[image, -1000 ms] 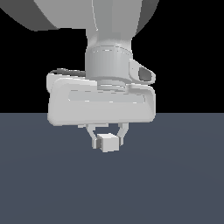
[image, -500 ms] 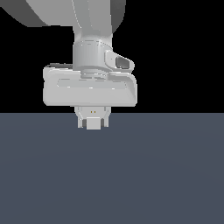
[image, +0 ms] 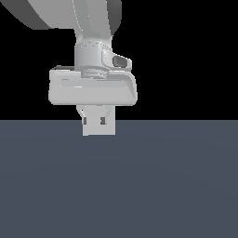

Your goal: Plug the charger into the wall socket.

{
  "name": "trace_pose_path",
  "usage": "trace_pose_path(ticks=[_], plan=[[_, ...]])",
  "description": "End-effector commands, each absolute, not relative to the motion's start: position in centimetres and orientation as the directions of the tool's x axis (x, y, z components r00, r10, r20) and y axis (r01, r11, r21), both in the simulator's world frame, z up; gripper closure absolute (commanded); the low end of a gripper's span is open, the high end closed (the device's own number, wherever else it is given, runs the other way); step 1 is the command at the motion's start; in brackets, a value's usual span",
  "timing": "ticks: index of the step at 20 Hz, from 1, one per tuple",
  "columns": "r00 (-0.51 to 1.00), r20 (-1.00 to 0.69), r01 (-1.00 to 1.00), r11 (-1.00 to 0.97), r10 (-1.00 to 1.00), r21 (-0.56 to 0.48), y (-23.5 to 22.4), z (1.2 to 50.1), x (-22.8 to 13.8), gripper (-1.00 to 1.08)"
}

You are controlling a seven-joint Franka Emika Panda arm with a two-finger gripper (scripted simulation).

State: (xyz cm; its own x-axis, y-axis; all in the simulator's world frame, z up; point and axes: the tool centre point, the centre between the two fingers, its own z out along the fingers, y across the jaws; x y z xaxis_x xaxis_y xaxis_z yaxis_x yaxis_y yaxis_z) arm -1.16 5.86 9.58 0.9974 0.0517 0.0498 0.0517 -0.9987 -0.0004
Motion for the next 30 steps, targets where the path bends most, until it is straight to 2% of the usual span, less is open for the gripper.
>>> trace_pose_path(ticks=[1,14,30], plan=[[0.998,0.049,0.033,-0.999,0.033,0.000,6.0,9.8,-0.7,1.08],[0.998,0.049,0.024,-1.000,0.024,0.000,6.1,10.0,-0.1,1.08],[0.999,0.049,0.021,-1.000,0.021,0.000,6.1,10.0,4.4,1.08]])
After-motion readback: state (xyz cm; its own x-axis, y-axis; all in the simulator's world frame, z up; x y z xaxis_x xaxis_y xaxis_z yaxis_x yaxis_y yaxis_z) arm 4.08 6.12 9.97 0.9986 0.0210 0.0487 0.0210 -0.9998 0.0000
